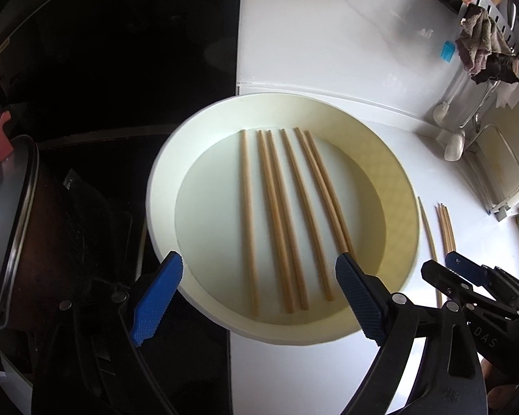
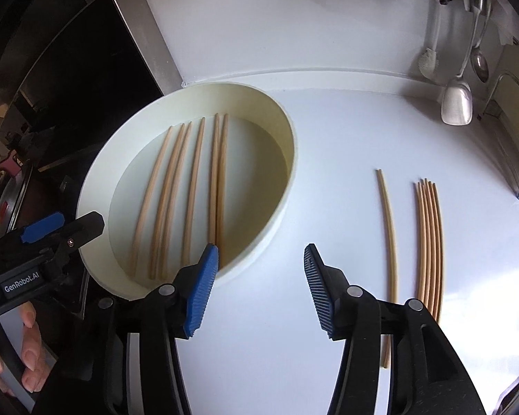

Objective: Organize utensils
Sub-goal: 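Move both open tools back over the remaining chopsticks on the counter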

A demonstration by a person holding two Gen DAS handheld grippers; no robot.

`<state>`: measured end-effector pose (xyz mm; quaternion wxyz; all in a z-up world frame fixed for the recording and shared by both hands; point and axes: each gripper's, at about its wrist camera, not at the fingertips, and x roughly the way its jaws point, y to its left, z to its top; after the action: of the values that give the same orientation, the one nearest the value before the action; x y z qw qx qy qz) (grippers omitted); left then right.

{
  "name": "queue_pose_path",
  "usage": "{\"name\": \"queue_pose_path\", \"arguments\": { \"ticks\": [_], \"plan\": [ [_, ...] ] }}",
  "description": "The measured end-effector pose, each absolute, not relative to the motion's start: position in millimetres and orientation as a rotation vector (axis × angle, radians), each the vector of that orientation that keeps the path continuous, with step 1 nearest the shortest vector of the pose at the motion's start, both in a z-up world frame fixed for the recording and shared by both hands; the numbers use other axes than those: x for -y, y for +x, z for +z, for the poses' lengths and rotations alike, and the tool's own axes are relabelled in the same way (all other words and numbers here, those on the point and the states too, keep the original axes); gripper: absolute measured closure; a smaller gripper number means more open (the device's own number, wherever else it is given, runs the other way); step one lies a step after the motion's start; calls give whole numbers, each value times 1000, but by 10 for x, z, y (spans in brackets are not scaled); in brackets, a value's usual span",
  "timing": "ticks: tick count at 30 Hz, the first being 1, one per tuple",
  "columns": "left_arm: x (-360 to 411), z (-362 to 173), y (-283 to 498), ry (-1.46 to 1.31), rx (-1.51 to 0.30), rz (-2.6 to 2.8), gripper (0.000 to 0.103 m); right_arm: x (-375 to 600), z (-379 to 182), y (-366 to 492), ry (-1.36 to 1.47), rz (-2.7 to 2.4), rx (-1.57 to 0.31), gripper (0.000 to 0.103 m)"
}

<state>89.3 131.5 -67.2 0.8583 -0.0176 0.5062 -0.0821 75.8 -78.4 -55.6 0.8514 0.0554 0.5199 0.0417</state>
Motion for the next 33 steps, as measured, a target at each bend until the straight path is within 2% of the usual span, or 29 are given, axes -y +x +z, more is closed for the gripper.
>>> {"name": "queue_pose_path", "arguments": {
  "ticks": [6,20,33],
  "plan": [
    [-1113,-619,775,12,-1042,-208,14,1086,-546,559,149,29,-1093,47],
    [-258,-459,520,48,-983,-248,12,2249,-468,24,183,-88,-1050,43],
    [596,-763,165,13,-1063,-183,11,3006,-839,-54,142,-4,-1051,42]
  ]
}}
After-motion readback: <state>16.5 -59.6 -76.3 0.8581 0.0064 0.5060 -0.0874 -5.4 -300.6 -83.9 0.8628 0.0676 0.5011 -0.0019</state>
